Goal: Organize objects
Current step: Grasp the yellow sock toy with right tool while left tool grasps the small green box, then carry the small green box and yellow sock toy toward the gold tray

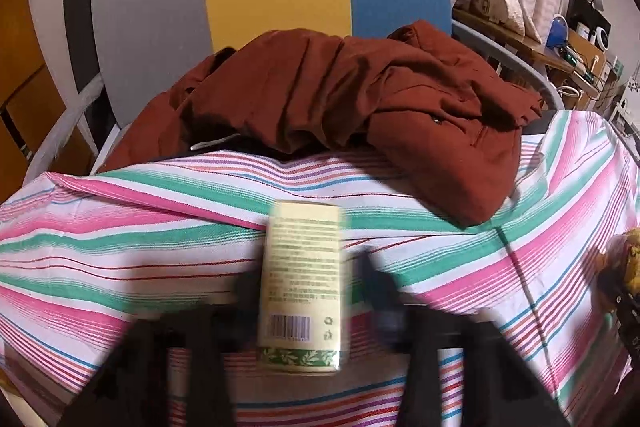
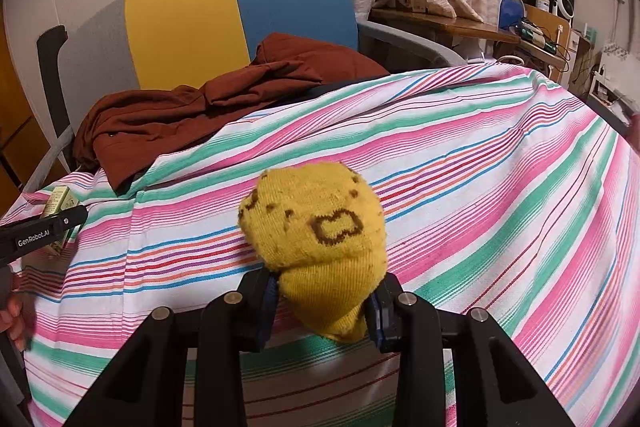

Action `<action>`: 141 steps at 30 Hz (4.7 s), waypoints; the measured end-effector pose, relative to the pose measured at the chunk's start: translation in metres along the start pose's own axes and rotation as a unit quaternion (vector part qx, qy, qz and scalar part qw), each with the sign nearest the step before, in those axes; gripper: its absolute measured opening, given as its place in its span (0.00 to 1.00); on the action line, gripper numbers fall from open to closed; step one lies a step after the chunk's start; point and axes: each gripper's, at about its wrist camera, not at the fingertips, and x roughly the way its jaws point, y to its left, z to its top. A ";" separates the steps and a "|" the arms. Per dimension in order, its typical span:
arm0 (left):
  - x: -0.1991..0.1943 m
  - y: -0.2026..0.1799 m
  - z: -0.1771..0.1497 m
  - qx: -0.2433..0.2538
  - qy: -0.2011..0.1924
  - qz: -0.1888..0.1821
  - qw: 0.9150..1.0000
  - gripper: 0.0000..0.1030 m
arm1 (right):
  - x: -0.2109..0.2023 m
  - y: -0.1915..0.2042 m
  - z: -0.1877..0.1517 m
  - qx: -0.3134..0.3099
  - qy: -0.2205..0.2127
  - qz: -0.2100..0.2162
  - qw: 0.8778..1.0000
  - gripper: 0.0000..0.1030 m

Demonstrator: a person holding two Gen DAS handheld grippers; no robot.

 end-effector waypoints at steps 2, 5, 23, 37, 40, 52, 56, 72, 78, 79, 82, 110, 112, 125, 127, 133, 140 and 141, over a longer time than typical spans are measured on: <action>-0.002 -0.011 0.000 0.022 -0.003 0.008 1.000 0.29 | 0.000 0.000 -0.001 0.000 -0.001 -0.001 1.000 0.36; -0.012 -0.024 -0.002 0.046 -0.012 -0.014 0.999 0.29 | 0.000 0.001 -0.001 -0.001 0.000 -0.003 1.000 0.36; -0.068 -0.087 -0.053 0.105 0.000 -0.148 0.983 0.29 | -0.001 0.000 -0.001 -0.001 -0.001 -0.009 1.000 0.36; -0.107 -0.091 -0.067 0.029 0.006 -0.189 0.982 0.29 | 0.000 0.005 -0.001 -0.009 0.001 -0.023 1.000 0.36; -0.100 -0.099 -0.074 0.023 0.005 -0.181 0.983 0.29 | -0.001 0.004 -0.001 -0.007 0.000 -0.023 1.000 0.36; -0.085 -0.096 -0.093 0.007 -0.037 -0.159 0.987 0.29 | -0.010 -0.003 -0.001 0.012 -0.019 -0.038 0.999 0.33; -0.084 -0.098 -0.094 0.020 -0.038 -0.160 0.986 0.29 | -0.016 0.000 0.000 0.003 -0.032 -0.038 0.999 0.33; -0.092 -0.098 -0.101 0.032 -0.055 -0.142 0.988 0.29 | -0.052 -0.005 -0.022 0.025 -0.048 -0.028 0.998 0.33; -0.102 -0.098 -0.107 0.043 -0.069 -0.134 0.988 0.29 | -0.070 0.000 -0.037 0.013 -0.051 -0.023 0.998 0.33; -0.104 -0.098 -0.108 0.044 -0.072 -0.132 0.988 0.29 | -0.072 0.001 -0.039 0.013 -0.052 -0.022 0.998 0.33; -0.110 -0.097 -0.112 0.048 -0.077 -0.128 0.988 0.29 | -0.080 0.002 -0.045 0.014 -0.053 -0.020 0.998 0.33; -0.192 -0.042 -0.155 -0.001 -0.088 -0.152 0.984 0.29 | -0.161 -0.008 -0.107 0.069 -0.039 0.072 0.994 0.33; -0.201 -0.036 -0.158 -0.002 -0.093 -0.154 0.984 0.29 | -0.167 0.001 -0.111 0.056 -0.038 0.084 0.994 0.33; -0.253 0.039 -0.186 -0.045 -0.118 -0.136 0.983 0.29 | -0.199 0.078 -0.125 -0.038 -0.036 0.164 0.985 0.33; -0.255 0.054 -0.190 -0.055 -0.119 -0.125 0.983 0.29 | -0.201 0.093 -0.125 -0.056 -0.031 0.170 0.983 0.33; -0.259 0.108 -0.205 -0.113 -0.119 -0.096 0.982 0.29 | -0.211 0.154 -0.124 -0.120 -0.013 0.203 0.972 0.33; -0.260 0.159 -0.222 -0.162 -0.118 -0.054 0.978 0.29 | -0.227 0.216 -0.127 -0.178 -0.006 0.244 0.953 0.33; -0.260 0.166 -0.225 -0.168 -0.116 -0.048 0.978 0.29 | -0.229 0.225 -0.128 -0.187 -0.002 0.249 0.950 0.33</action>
